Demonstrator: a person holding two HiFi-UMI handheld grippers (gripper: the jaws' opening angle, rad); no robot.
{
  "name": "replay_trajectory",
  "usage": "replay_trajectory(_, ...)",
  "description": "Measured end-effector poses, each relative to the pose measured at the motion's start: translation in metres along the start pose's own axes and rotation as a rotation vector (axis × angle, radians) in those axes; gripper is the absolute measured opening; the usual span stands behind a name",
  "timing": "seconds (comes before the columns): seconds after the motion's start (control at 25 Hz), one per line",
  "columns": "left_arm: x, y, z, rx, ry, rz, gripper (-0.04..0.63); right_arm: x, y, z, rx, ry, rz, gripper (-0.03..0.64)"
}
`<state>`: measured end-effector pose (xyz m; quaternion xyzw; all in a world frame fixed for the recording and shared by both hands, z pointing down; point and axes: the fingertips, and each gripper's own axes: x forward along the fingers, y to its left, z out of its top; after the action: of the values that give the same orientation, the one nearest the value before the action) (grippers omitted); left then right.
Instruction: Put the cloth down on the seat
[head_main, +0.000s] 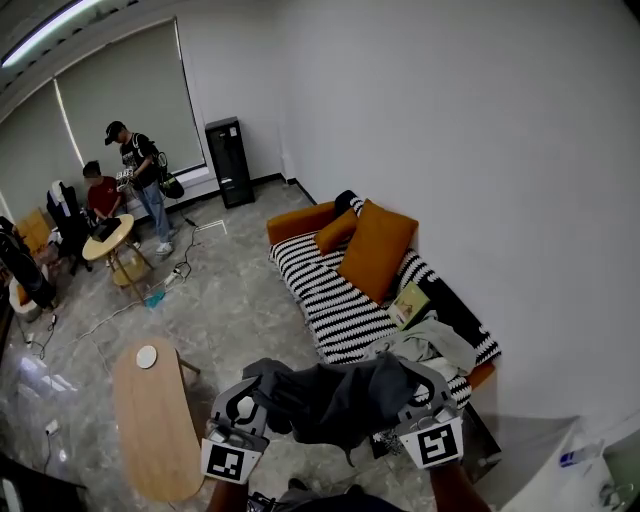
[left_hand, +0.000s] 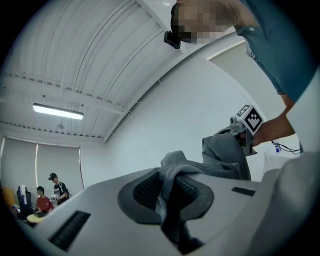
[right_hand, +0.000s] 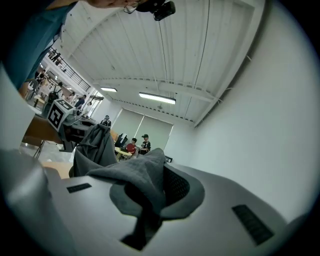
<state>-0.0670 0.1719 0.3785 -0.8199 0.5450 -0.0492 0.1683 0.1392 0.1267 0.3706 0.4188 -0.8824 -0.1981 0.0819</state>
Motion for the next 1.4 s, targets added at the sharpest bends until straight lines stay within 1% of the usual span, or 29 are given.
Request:
replay_trajectory(0.08,0.012,0.0,-0.006,-0.021,-0.008,-0.004,0.032,0.009,0.001,-0.004,-0.008,-0.002,-0.028,0.032)
replay_trajectory(0.2,0.032,0.01,-0.009,-0.041,-0.031,-0.027,0.032,0.028,0.0,-0.004,-0.008,-0.012,-0.06,0.032)
replay_trajectory(0.4,0.054,0.035,-0.008,-0.022,-0.073,-0.071,0.032,0.055,0.003,0.0,0.001,-0.005,-0.093,0.032)
replay_trajectory(0.44,0.057,0.039,-0.008,-0.005,-0.082,-0.083,0.032,0.06,0.003,0.001,-0.002,-0.005,-0.101,0.032)
replay_trajectory(0.52,0.061,0.051,-0.011,0.071,-0.088,-0.115,0.032,0.07,0.005,0.001,-0.006,0.0,-0.118,0.032)
replay_trajectory(0.56,0.062,0.058,-0.013,0.068,-0.092,-0.119,0.032,0.076,0.006,0.002,-0.011,0.006,-0.126,0.032)
replay_trajectory(0.64,0.063,0.074,-0.017,-0.023,-0.104,-0.102,0.032,0.086,0.006,0.004,-0.023,0.014,-0.143,0.032)
replay_trajectory(0.68,0.065,0.082,-0.019,-0.045,-0.107,-0.101,0.032,0.092,0.006,0.005,-0.025,0.016,-0.152,0.032)
replay_trajectory(0.76,0.07,0.094,-0.022,-0.046,-0.11,-0.105,0.032,0.102,0.004,0.007,-0.031,0.019,-0.162,0.032)
replay_trajectory(0.88,0.083,0.103,-0.025,-0.054,-0.111,-0.103,0.032,0.115,-0.001,0.005,-0.045,0.026,-0.15,0.032)
replay_trajectory(0.92,0.088,0.104,-0.028,-0.042,-0.102,-0.107,0.032,0.118,-0.004,0.001,-0.042,0.03,-0.145,0.032)
replay_trajectory(1.0,0.103,0.105,-0.034,0.021,-0.082,-0.122,0.032,0.129,-0.014,-0.007,-0.029,0.031,-0.139,0.032)
replay_trajectory(1.04,0.113,0.107,-0.036,0.041,-0.081,-0.124,0.032,0.136,-0.02,-0.011,-0.024,0.025,-0.134,0.032)
replay_trajectory(1.08,0.121,0.109,-0.038,0.024,-0.085,-0.114,0.032,0.143,-0.025,-0.014,-0.022,0.02,-0.125,0.032)
replay_trajectory(1.16,0.135,0.109,-0.041,-0.034,-0.082,-0.088,0.032,0.154,-0.035,-0.021,-0.022,0.016,-0.1,0.032)
replay_trajectory(1.2,0.14,0.109,-0.043,-0.04,-0.069,-0.08,0.032,0.157,-0.041,-0.024,-0.015,0.013,-0.091,0.032)
replay_trajectory(1.28,0.152,0.111,-0.047,-0.024,-0.041,-0.063,0.032,0.167,-0.054,-0.031,0.007,-0.003,-0.083,0.032)
replay_trajectory(1.4,0.168,0.118,-0.051,-0.003,-0.036,-0.032,0.032,0.184,-0.07,-0.038,0.013,-0.027,-0.069,0.032)
